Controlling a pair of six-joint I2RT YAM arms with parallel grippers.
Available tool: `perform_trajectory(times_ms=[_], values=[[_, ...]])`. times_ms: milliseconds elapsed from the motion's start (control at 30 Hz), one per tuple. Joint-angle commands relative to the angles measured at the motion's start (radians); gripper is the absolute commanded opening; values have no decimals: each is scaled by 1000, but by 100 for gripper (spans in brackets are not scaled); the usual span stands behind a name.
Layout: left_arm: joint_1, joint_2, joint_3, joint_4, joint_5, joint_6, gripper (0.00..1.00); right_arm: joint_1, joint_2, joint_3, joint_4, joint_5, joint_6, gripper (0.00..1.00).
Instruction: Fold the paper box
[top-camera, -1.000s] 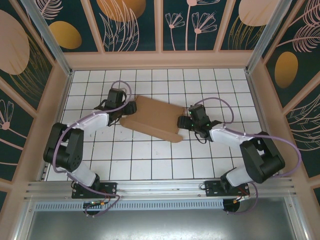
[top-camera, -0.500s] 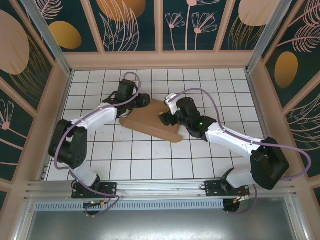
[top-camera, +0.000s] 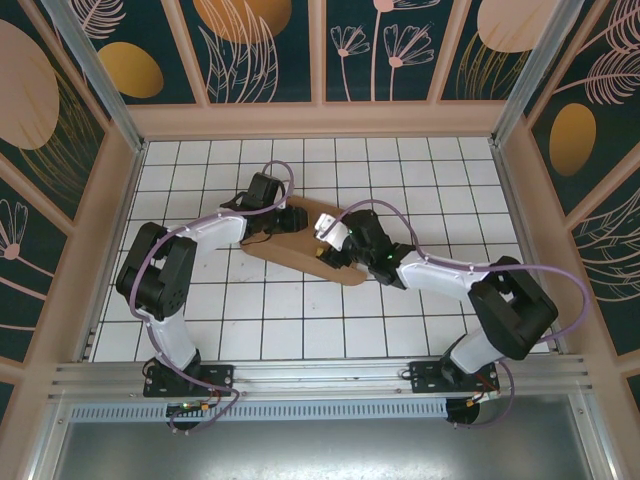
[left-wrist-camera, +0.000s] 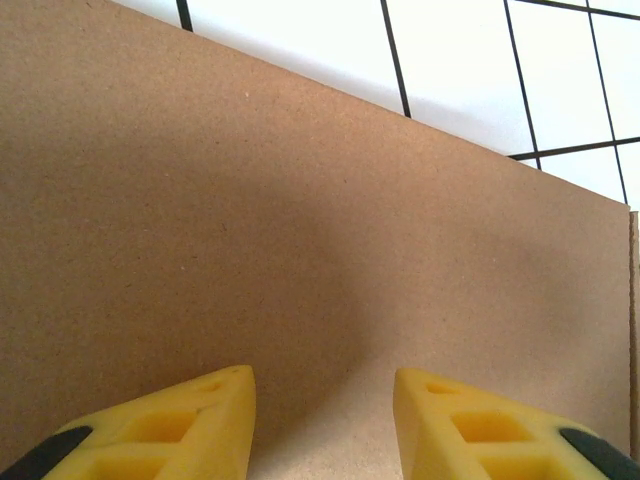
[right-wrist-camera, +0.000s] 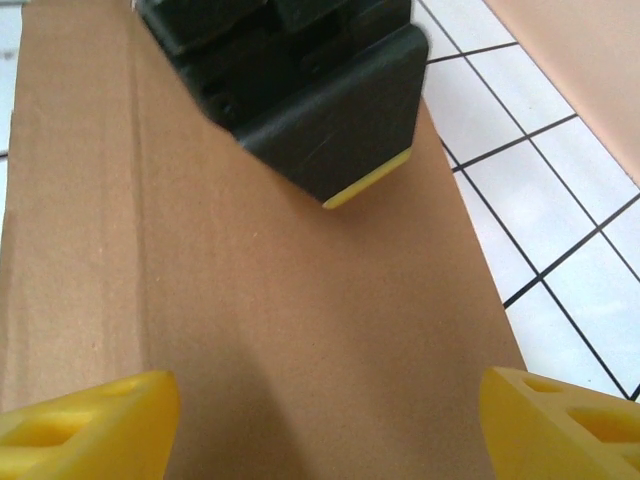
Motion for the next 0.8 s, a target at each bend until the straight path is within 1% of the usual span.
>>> perform_trajectory(times_ms=[0, 233, 367, 567, 667, 767], values=[[0, 24, -22, -7, 31, 3, 42, 1, 23, -12, 50, -29, -72, 80], [0, 25, -31, -4, 31, 7, 42, 8, 60, 4, 70, -95, -67, 80], [0, 33, -34, -4, 35, 8, 42, 21, 70, 12, 49, -138, -64, 81], [0, 37, -33, -3, 43, 14, 42, 26, 100, 13, 30, -157, -56, 83], [0, 41, -31, -4, 44, 14, 41, 38, 143, 17, 33, -85, -75, 83], [0, 44, -28, -4, 51, 17, 41, 61, 206, 17, 70, 72, -108, 82]])
